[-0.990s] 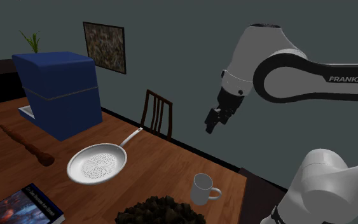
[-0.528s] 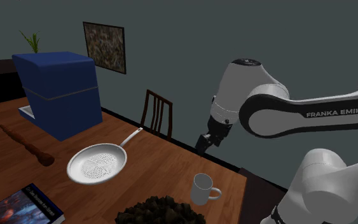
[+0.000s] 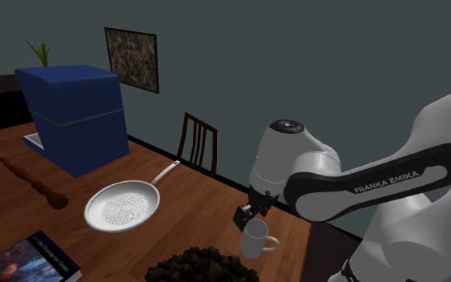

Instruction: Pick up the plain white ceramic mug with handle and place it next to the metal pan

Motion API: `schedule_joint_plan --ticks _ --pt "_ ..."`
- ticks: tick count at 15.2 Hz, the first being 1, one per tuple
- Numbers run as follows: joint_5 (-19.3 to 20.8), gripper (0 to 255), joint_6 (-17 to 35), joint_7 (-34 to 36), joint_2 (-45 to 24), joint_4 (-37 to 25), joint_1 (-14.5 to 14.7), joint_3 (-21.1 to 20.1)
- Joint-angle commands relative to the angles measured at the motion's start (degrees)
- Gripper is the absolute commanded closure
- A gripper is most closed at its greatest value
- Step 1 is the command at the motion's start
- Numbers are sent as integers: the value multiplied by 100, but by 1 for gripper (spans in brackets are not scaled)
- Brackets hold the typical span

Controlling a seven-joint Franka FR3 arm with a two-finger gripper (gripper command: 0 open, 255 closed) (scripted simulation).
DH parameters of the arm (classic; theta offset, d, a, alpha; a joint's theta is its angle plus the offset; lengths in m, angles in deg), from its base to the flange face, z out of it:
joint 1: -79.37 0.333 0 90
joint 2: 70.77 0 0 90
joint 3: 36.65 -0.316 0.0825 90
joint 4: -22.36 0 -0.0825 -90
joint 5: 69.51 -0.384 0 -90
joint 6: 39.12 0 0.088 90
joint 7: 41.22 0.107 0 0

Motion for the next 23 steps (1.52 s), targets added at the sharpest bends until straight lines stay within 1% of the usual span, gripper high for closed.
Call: schedule_joint_plan --ticks 1,2,8,9,17,18,23 --pt "-59 0 432 241 -410 71 -19 -214" --pt "-60 0 450 252 -427 74 -19 -223" --pt "54 0 1161 354 -1008 209 -190 -397" --pt "108 0 1352 395 -1176 234 -252 -450" --pt "108 0 1351 395 -1175 234 -251 -449" --pt "108 255 1351 395 -1175 234 -251 -449" --pt "108 255 1351 395 -1175 234 -251 -449"
